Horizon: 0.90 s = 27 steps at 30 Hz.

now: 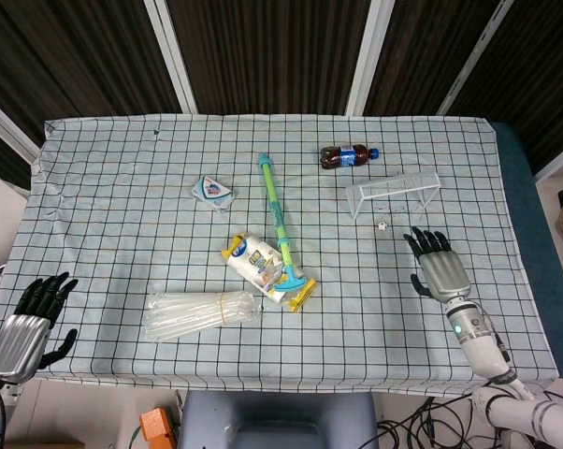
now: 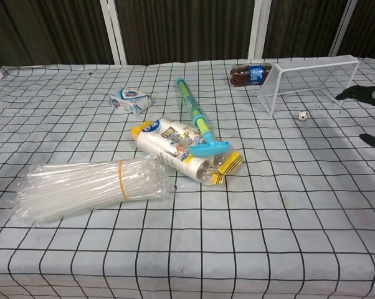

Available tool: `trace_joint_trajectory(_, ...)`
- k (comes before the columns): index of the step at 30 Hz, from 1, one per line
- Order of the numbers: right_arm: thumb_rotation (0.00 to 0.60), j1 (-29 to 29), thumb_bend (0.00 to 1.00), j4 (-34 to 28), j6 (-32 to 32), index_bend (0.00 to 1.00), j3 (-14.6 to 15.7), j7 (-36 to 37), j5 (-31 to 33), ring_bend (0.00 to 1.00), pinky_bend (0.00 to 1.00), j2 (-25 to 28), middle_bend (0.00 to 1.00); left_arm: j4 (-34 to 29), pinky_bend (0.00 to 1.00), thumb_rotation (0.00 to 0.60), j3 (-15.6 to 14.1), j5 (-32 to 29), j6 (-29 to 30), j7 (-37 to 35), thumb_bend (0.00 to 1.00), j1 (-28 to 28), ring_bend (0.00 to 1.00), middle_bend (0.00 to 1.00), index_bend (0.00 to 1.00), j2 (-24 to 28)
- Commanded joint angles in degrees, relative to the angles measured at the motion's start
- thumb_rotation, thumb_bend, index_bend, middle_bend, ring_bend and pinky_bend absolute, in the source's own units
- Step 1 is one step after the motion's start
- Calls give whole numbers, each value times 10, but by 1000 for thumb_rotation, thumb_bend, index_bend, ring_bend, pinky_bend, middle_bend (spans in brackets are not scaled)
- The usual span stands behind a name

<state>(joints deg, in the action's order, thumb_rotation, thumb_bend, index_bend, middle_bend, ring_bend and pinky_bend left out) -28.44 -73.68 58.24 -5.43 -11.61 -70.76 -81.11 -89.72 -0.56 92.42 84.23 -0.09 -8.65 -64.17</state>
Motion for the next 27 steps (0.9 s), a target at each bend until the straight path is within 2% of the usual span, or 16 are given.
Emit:
trace_joint_trajectory(1, 600, 11, 575, 1, 14, 0, 3, 16, -17, 0, 0, 7, 0, 0, 38, 600, 0, 1, 1, 1, 414, 1, 0, 0, 0, -1)
trace_joint_trajectory(9, 600, 21, 567, -11, 32, 0, 5, 19, -27, 0, 0, 21, 0, 0, 38, 600, 1, -1, 2, 2, 414, 1, 0, 0, 0, -1)
trace_joint_trajectory(13, 600, 37, 486, -33, 54, 0, 11, 10, -34, 0, 0, 40, 0, 0, 38, 600, 1, 0, 2, 2, 413, 1, 0, 0, 0, -1)
trace_joint_trajectory(17, 600, 106, 439, -109, 139, 0, 46, -12, -53, 0, 0, 94, 0, 1, 38, 600, 2, -1, 1, 3, 413, 0, 0, 0, 0, -1)
trace_joint_trajectory(20, 600, 146, 434, -135, 194, 0, 63, -23, -68, 0, 0, 110, 0, 0, 38, 600, 3, -3, 0, 5, 414, 0, 0, 0, 0, -2)
trace_joint_trajectory(24, 600, 168, 433, -153, 239, 0, 70, -27, -105, 0, 0, 122, 0, 0, 38, 600, 4, -4, 1, 10, 414, 0, 0, 0, 0, -4)
trace_joint_trajectory(27, 600, 172, 433, -153, 240, 0, 73, -28, -118, 0, 0, 122, 0, 0, 39, 600, 3, -5, -1, 12, 414, 0, 0, 0, 0, -5)
